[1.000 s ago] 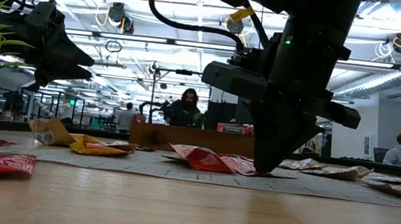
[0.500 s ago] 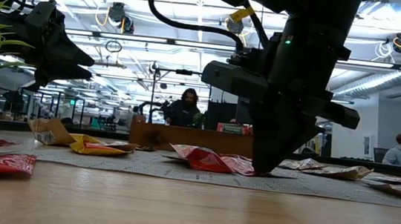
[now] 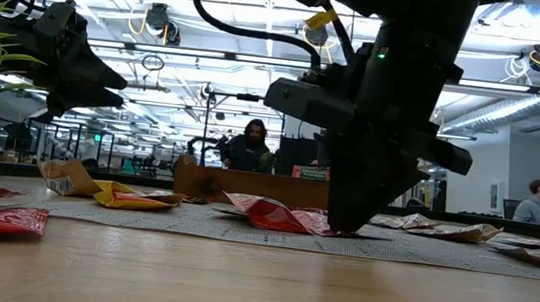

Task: Pick & Place Tea
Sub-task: Put the red tea bag into the right section of the wooden organizer

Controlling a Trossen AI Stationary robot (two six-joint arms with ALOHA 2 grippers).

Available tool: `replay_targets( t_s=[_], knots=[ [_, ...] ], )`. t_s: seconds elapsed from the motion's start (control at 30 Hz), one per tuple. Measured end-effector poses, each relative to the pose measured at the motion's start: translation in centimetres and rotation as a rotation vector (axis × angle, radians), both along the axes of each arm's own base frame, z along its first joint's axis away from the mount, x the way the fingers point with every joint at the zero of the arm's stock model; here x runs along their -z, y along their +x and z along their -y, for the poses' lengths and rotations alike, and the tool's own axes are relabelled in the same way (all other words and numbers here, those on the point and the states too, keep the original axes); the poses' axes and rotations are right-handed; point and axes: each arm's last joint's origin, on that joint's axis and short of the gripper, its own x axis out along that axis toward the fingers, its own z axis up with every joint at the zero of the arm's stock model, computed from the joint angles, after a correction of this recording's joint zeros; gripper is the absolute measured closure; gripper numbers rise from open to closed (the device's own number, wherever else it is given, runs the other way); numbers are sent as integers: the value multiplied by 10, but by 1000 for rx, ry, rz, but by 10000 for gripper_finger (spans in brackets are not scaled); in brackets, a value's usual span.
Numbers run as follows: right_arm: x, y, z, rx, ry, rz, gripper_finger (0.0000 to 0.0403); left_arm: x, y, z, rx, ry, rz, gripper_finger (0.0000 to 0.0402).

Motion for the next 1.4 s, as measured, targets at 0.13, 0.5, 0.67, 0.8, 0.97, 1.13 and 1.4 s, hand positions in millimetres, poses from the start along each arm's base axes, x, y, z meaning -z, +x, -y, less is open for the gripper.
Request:
replay_targets(
  t_s=[0.13, 0.5, 0.67, 0.8, 0.97, 1.13, 1.4],
  knots=[
    [-10, -4, 1, -38, 11, -14, 296, 0, 0, 0, 0, 0, 0, 190],
    [-57, 0, 2, -504, -78, 2, 195, 0, 0, 0, 0, 0, 0, 190],
    [-72, 5, 5, -824, -187, -18, 196, 0, 0, 0, 0, 0, 0, 190],
    [-80, 7, 4, -1089, -288, -45, 203, 0, 0, 0, 0, 0, 0, 190],
    [-81, 8, 4, -1320, -373, -90, 201, 0, 0, 0, 0, 0, 0, 190],
    [-81, 8, 5, -1385, -397, -106, 197, 0, 0, 0, 0, 0, 0, 190],
    [-81, 8, 6, -1336, -378, -101, 200, 0, 0, 0, 0, 0, 0, 190]
  ],
)
